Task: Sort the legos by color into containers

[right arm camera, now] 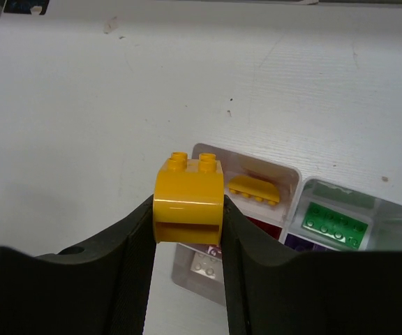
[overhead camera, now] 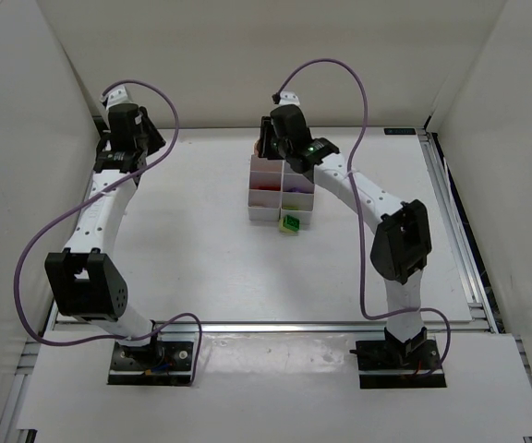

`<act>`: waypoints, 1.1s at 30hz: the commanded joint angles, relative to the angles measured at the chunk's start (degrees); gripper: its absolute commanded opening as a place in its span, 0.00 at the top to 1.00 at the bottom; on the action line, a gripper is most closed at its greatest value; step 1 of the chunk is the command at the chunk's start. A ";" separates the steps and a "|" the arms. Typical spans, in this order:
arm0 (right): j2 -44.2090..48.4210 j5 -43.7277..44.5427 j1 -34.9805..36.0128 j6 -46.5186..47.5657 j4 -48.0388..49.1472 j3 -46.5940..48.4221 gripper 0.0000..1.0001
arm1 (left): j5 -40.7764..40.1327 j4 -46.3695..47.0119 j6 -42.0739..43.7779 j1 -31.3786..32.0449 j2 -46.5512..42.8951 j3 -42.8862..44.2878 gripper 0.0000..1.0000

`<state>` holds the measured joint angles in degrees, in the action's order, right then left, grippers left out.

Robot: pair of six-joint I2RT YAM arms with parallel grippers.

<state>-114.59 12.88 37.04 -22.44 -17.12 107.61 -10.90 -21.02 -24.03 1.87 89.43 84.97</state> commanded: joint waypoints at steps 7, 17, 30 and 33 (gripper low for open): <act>-3.71 9.35 1.46 -5.59 -5.46 6.47 1.00 | 0.44 -0.52 -0.40 0.15 -2.41 -1.29 0.90; -5.12 7.68 0.84 -7.27 -7.22 7.08 1.00 | 0.44 -0.43 -0.40 0.06 -2.24 -1.56 0.90; -7.14 6.89 -0.39 -6.66 -5.99 6.73 1.00 | 0.79 -0.17 -0.23 0.06 -1.71 -1.21 0.90; -7.84 6.80 -0.56 -6.31 -5.64 7.26 1.00 | 0.70 -0.25 -0.14 0.06 -1.71 -1.38 0.90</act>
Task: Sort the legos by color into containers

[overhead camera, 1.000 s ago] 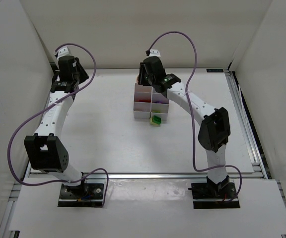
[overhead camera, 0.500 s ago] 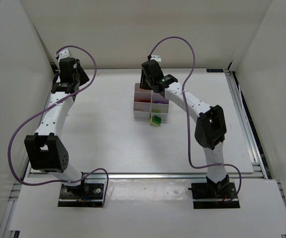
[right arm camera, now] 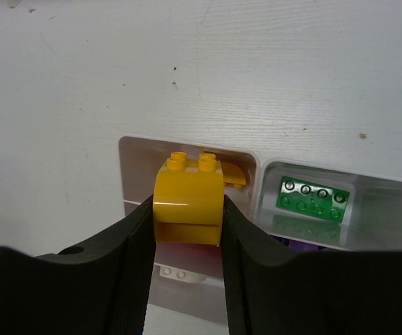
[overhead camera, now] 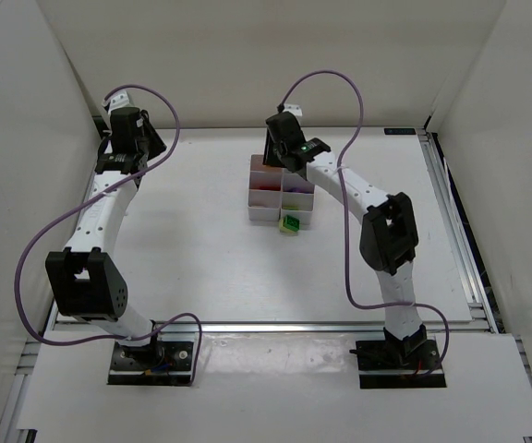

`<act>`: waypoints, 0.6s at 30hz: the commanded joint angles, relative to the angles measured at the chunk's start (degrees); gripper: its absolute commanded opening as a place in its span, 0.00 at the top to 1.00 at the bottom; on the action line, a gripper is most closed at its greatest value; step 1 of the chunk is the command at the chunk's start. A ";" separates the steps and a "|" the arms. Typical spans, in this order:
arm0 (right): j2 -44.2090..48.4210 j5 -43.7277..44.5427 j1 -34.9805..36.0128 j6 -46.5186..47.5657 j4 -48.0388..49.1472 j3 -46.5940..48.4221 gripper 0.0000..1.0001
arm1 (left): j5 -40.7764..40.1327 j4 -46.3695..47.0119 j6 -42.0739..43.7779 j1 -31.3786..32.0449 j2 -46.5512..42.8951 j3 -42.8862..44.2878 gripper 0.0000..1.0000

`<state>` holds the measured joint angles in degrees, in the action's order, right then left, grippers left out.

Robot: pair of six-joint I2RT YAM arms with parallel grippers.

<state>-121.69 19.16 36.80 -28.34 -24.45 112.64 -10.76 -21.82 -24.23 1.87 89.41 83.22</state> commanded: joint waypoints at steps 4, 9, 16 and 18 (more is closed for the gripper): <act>-1.71 0.09 -0.85 0.12 2.03 3.20 1.00 | 0.66 0.55 0.06 0.15 -1.69 0.28 0.90; -2.15 -1.23 -1.02 0.12 2.39 3.55 0.89 | 0.74 0.64 0.06 0.06 -1.43 0.28 0.90; -1.19 -4.82 -1.02 0.74 3.70 2.94 0.37 | 1.27 0.47 -0.03 0.06 -1.43 -0.07 0.90; -0.40 -6.40 -0.85 1.35 5.01 1.98 0.29 | 2.06 0.99 -0.47 0.06 -1.78 -0.51 0.90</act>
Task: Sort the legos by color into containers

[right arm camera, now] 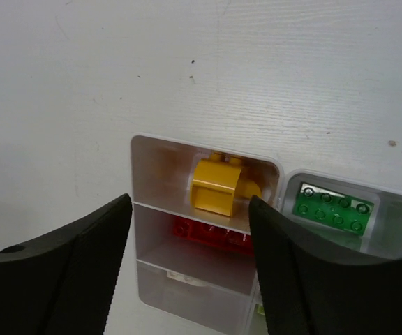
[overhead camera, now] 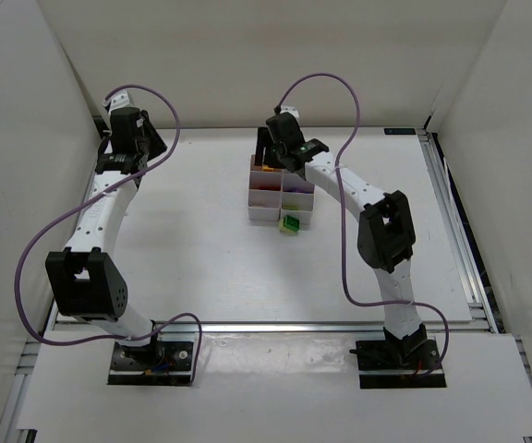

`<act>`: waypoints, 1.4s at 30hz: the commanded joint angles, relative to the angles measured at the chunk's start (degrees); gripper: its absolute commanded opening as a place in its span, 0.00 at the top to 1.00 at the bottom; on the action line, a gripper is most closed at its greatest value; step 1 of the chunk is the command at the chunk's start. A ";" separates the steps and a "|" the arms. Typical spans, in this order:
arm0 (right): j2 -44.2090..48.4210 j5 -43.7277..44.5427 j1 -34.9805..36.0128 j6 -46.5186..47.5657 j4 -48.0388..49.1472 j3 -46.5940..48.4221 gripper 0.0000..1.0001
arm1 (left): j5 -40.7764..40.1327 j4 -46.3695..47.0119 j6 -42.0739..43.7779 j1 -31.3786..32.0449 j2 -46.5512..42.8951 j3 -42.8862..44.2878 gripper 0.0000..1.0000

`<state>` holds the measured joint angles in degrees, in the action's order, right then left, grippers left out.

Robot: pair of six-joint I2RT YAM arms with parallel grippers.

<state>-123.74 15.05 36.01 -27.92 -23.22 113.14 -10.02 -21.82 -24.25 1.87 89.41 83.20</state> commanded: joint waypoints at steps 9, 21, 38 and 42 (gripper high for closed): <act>15.88 -4.05 0.64 11.64 15.38 -11.24 0.19 | 16.85 6.26 -5.35 -0.02 -6.79 -4.89 0.90; 32.68 -52.70 -10.95 30.25 27.79 -34.13 0.16 | 67.04 14.18 -9.76 -1.17 -2.31 0.65 0.90; 22.33 -64.18 -10.53 -9.67 44.05 -24.39 0.22 | 78.32 31.49 -14.24 -0.02 -3.71 -6.38 0.90; 19.16 -62.69 -8.33 -13.91 45.36 -17.62 0.22 | 75.94 33.60 -15.21 0.24 -3.28 -6.82 0.90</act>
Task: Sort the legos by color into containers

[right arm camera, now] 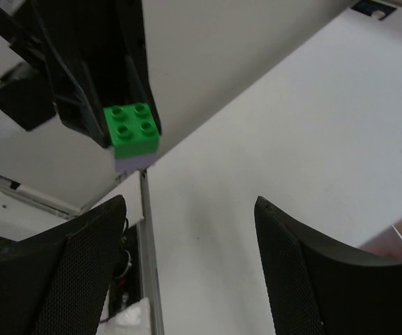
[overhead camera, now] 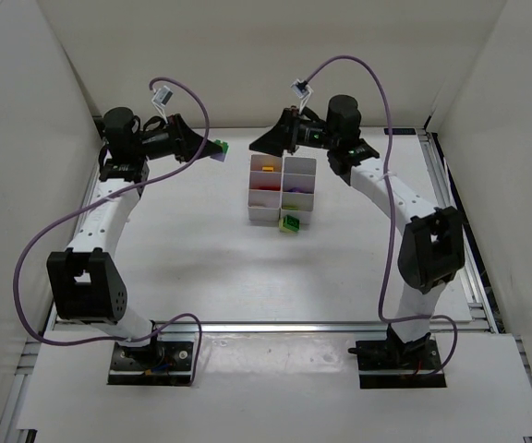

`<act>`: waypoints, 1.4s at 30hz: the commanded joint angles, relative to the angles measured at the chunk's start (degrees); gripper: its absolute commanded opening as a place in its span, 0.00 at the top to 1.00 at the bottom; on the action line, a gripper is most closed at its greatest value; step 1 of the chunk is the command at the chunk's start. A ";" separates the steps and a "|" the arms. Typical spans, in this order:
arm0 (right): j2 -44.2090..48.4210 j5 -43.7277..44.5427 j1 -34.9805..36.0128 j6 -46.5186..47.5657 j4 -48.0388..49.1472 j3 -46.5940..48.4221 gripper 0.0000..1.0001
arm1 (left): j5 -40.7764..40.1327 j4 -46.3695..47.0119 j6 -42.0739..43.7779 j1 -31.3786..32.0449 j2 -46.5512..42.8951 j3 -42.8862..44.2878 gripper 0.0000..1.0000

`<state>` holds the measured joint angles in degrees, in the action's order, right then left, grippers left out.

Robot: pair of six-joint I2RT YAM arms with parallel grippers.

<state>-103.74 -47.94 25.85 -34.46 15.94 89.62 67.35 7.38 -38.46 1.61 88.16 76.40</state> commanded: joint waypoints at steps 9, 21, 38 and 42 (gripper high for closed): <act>-4.18 -0.13 3.60 -9.22 8.14 8.90 0.28 | -0.03 5.45 -1.44 0.94 -1.85 -0.55 0.90; -6.20 -2.94 4.48 -9.92 9.46 9.42 0.29 | 3.48 8.35 -2.59 1.82 -1.76 -1.69 0.90; -6.82 -7.25 5.88 -11.95 13.67 10.66 0.35 | 5.33 10.11 -4.78 1.91 -0.89 -2.05 0.90; -6.56 -8.57 6.06 -12.12 14.72 9.69 0.35 | 5.95 10.90 -5.22 1.91 -0.80 -2.05 0.90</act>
<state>-110.74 -54.35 30.79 -45.95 26.46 97.49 71.26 16.25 -43.20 3.16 88.16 74.67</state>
